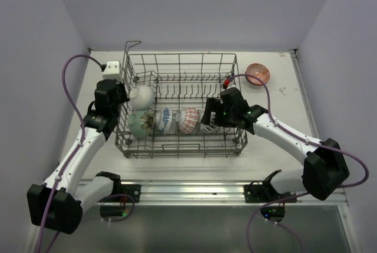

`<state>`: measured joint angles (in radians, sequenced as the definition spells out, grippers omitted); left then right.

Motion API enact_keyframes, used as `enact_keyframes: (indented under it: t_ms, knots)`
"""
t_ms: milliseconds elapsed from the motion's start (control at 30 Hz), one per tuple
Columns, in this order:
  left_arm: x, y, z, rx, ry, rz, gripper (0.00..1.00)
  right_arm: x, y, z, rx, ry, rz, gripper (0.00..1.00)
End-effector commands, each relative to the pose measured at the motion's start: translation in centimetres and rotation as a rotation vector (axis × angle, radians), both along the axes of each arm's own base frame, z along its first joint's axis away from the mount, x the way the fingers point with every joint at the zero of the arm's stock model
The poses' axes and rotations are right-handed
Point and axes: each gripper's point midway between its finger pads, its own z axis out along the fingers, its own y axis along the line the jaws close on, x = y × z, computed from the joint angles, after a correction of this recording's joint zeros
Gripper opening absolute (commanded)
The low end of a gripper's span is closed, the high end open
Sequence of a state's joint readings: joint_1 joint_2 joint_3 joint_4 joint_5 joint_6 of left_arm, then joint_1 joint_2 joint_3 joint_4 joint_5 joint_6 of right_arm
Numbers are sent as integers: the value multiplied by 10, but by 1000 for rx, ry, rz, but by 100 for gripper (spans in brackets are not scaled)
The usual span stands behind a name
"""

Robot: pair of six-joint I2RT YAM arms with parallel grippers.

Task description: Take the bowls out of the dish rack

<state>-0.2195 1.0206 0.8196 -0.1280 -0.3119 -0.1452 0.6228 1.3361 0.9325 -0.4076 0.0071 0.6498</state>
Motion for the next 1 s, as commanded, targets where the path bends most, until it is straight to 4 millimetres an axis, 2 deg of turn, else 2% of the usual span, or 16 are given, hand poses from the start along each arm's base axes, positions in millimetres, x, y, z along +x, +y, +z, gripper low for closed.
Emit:
enact_keyframes:
  t_ms: [0,200,300,400,433,467,733,967]
  knots:
    - [0,-16,8,-39,-38,-47,0,7,14,1,72,-17,2,93]
    - [-1,-18,8,-34,-35,-53,0,7,19,3,100,-16,12,81]
    - [0,-18,9,-36,-38,-53,0,8,18,14,115,-46,1,76]
    - [0,-19,8,-37,-36,-57,0,9,18,22,133,-69,-6,68]
    - [0,-19,8,-35,-36,-58,0,10,19,24,142,-76,-7,60]
    - [-1,-18,8,-35,-36,-56,0,10,19,27,151,-83,-11,56]
    - [-1,-18,7,-31,-33,-54,0,13,15,46,216,-144,-55,45]
    - [-1,-17,8,-26,-34,-46,0,14,7,62,243,-177,-71,43]
